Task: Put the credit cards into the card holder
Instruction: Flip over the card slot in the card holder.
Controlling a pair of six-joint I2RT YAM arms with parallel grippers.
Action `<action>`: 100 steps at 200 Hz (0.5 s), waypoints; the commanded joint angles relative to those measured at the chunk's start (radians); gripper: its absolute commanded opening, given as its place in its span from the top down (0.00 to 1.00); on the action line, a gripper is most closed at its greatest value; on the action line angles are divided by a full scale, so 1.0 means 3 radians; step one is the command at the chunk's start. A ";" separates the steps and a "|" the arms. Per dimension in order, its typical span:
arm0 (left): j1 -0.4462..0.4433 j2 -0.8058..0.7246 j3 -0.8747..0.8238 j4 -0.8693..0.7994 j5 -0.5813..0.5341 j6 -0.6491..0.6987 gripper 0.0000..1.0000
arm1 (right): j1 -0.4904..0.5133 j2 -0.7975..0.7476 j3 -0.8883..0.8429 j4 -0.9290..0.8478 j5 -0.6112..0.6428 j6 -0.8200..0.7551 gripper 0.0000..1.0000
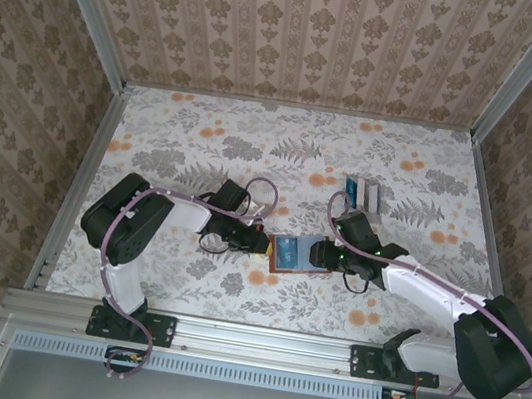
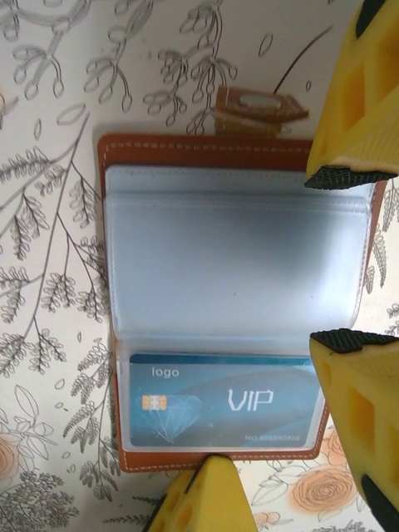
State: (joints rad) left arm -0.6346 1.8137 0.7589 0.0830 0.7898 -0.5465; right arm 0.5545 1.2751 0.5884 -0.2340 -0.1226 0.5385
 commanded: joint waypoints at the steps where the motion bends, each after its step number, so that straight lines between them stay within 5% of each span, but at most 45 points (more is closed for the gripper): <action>1: -0.0178 0.0365 -0.0131 -0.0250 -0.0374 0.0081 1.00 | -0.0012 0.0185 0.0049 0.0168 -0.0262 0.0010 0.48; 60: -0.0180 0.0306 -0.0199 -0.0230 -0.0398 0.0062 1.00 | -0.0013 0.0462 0.0052 0.0224 -0.0143 0.0023 0.48; 100: -0.0177 0.0376 -0.0175 -0.0198 -0.0373 0.0049 1.00 | -0.0008 0.0522 0.0025 0.0410 -0.0450 0.0039 0.49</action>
State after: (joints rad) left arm -0.6346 1.8179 0.7551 0.0948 0.7944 -0.5465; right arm 0.5545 1.3975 0.5900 -0.1436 -0.1871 0.5400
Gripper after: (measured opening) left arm 0.043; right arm 0.515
